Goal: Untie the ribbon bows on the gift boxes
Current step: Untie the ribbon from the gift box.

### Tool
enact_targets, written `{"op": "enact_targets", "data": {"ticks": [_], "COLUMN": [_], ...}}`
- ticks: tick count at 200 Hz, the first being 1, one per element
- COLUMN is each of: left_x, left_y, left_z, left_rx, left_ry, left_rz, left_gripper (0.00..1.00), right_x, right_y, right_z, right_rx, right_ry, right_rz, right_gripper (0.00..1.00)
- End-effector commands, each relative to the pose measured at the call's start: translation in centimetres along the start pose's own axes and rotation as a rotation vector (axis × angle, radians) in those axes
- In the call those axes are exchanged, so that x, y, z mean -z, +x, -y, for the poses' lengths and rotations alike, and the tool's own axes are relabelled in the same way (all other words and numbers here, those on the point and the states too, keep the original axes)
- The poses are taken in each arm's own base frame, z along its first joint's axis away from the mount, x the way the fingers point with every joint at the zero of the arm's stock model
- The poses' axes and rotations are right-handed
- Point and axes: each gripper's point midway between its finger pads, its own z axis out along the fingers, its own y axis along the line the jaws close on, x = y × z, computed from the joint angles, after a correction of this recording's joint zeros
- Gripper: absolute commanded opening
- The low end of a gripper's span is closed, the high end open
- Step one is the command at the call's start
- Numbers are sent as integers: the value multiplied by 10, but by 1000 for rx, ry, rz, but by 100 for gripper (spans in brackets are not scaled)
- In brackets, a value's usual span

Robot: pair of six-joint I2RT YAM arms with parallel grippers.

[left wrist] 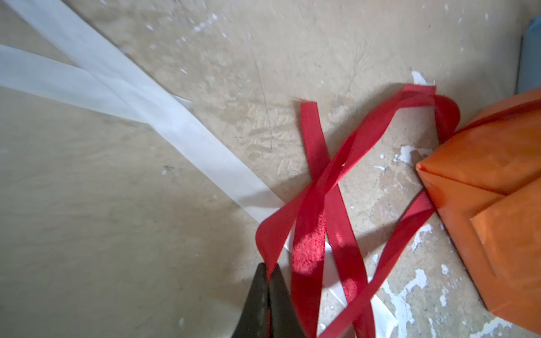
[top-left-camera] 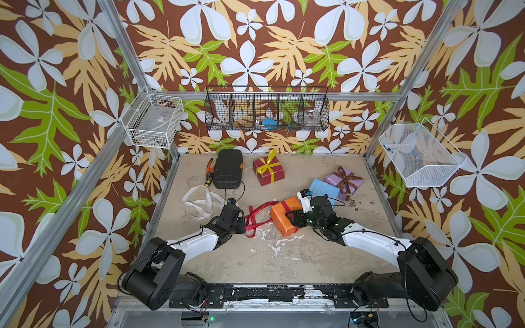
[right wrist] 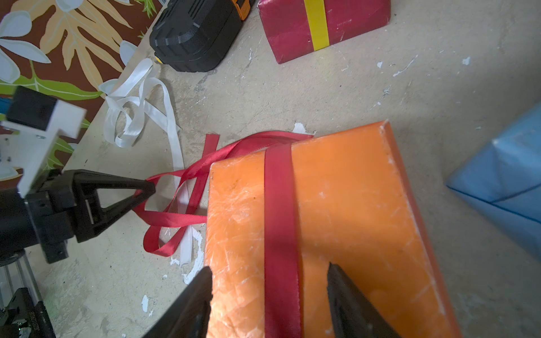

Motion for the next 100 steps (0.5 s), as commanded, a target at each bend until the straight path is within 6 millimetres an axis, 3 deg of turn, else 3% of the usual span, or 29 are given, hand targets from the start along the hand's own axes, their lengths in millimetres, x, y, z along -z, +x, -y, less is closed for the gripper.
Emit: {"op": "enact_targets", "data": {"ticks": [1,35,61,78,92,100], "left_x": [17,51,73,86,90,91], "left_y": [-32,-74,-79,-80,-80,-80], "left_z": [-17,-53,-87,-99,-95,-92], "left_rx": [37,186,313,375,375,369], "left_ry": [-89,-160,-212,-215,-174,-158], "left_rz": [154,345,448,514,539,539], "left_gripper": [0,0,0,28,38,49], "right_x": [-2,-2,-2,-2,-3,-3], "right_y": [10,14,16,16,16,17], "right_z": [6,9,10,9,10,10], "right_rx": [-13,-17,-17,-16,-14,-15], "right_ry": [22,33,35,36,37,37], "right_rz": [-36,-47,-53,-51,-54,-56], "right_gripper": [64,64,64,64,64,64]}}
